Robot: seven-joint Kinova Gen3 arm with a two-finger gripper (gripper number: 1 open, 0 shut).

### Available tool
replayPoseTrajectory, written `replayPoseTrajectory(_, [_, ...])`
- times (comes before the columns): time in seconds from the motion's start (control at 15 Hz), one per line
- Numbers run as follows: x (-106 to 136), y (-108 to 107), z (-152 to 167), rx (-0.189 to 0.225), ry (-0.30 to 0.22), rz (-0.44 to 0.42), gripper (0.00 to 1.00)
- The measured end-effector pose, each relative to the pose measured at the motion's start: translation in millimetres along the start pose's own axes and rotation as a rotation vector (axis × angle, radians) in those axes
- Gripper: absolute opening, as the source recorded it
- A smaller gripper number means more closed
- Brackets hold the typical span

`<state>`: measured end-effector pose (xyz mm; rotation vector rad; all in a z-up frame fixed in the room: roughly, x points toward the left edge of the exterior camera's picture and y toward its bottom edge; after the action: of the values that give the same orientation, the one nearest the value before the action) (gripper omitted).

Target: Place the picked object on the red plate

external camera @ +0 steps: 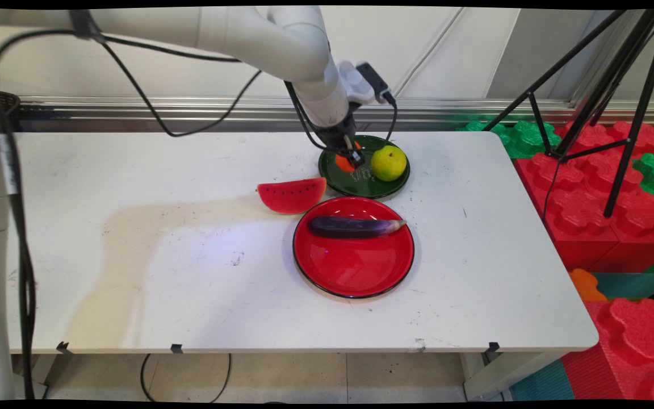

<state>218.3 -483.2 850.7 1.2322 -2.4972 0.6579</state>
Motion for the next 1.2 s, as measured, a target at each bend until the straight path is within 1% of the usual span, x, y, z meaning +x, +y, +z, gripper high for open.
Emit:
replayPoseTrajectory(0.07, [-0.3, 0.6, -10.6, 0.015, 0.008, -0.001, 0.00])
replayPoseTrajectory(0.27, [-2.1, 4.0, -34.3, 0.043, 0.026, 0.009, 0.00])
replayPoseTrajectory(0.4, [-5.2, 12.0, -57.9, 0.052, 0.047, 0.044, 0.00])
replayPoseTrajectory(0.47, [-7.6, 17.5, -68.7, 0.048, 0.056, 0.074, 0.00])
replayPoseTrajectory(0.73, [-14.9, 41.1, -99.8, 0.007, 0.082, 0.193, 0.00])
replayPoseTrajectory(0.8, [-16.7, 48.6, -107.1, -0.009, 0.085, 0.224, 0.00])
replayPoseTrajectory(1.0, [-22.9, 68.7, -122.9, -0.059, 0.074, 0.291, 0.00])
replayPoseTrajectory(1.2, [-27.9, 86.6, -132.9, -0.106, 0.054, 0.333, 0.00])
